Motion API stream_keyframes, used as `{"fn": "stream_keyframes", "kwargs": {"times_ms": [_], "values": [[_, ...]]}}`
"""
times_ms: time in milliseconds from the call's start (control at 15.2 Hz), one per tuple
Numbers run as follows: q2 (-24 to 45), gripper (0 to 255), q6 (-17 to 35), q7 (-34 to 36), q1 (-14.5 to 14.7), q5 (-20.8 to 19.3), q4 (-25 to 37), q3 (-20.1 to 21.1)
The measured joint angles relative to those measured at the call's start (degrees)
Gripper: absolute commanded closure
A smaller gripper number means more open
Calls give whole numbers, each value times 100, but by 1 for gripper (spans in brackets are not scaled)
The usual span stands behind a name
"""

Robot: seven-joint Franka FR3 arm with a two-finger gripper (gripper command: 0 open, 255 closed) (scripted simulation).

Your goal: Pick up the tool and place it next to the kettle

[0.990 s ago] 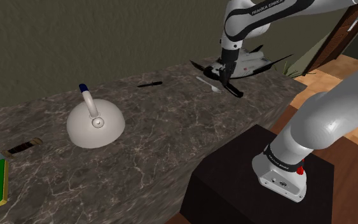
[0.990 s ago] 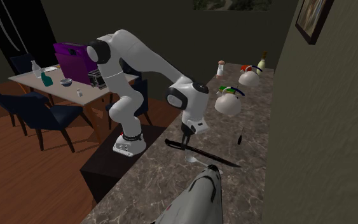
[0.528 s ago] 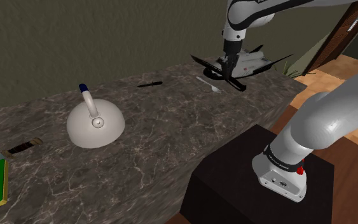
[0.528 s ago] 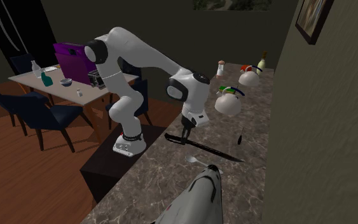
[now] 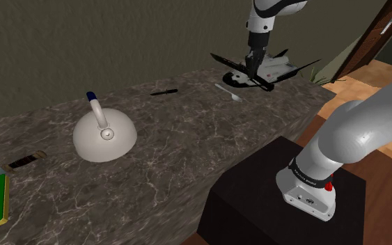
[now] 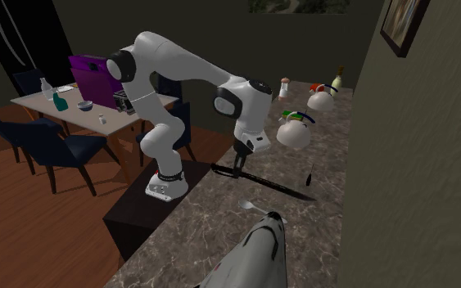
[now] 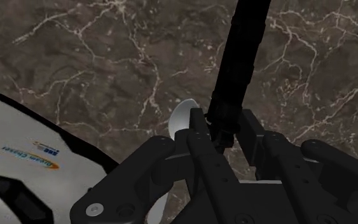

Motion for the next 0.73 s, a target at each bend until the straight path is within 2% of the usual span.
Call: {"fn": "stream_keyframes", "kwargs": {"times_ms": [726], "values": [[-98,255,-858,-5,23,33,759,66]]}}
